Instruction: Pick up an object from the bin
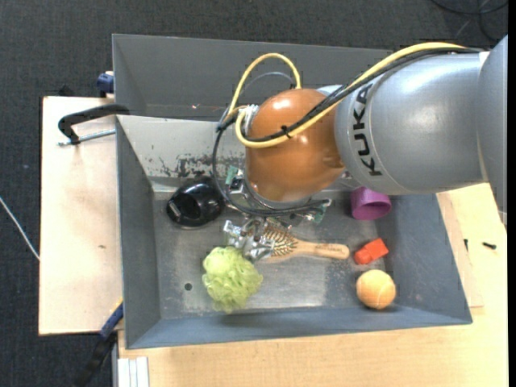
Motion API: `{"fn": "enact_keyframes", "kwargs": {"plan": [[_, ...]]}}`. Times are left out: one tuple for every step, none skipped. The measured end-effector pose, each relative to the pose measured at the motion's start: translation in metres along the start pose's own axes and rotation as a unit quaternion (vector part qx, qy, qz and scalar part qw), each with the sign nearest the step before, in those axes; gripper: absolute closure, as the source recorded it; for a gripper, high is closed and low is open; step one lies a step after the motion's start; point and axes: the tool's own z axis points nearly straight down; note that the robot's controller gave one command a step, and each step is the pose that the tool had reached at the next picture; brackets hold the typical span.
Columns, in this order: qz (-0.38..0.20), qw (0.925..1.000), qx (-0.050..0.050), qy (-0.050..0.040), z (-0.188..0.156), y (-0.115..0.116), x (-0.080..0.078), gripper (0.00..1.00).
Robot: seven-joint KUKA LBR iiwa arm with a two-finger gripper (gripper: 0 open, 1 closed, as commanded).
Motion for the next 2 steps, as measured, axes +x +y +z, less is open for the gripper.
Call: {"fn": "enact_keyframes", "kwargs": {"plan": [[0.000,1.0000,0.003,-0.0021,-0.018,-0.001,-0.001,1.00],[0.001,1.0000,0.004,-0.0027,-0.028,-0.001,-0.002,1.00]]}}
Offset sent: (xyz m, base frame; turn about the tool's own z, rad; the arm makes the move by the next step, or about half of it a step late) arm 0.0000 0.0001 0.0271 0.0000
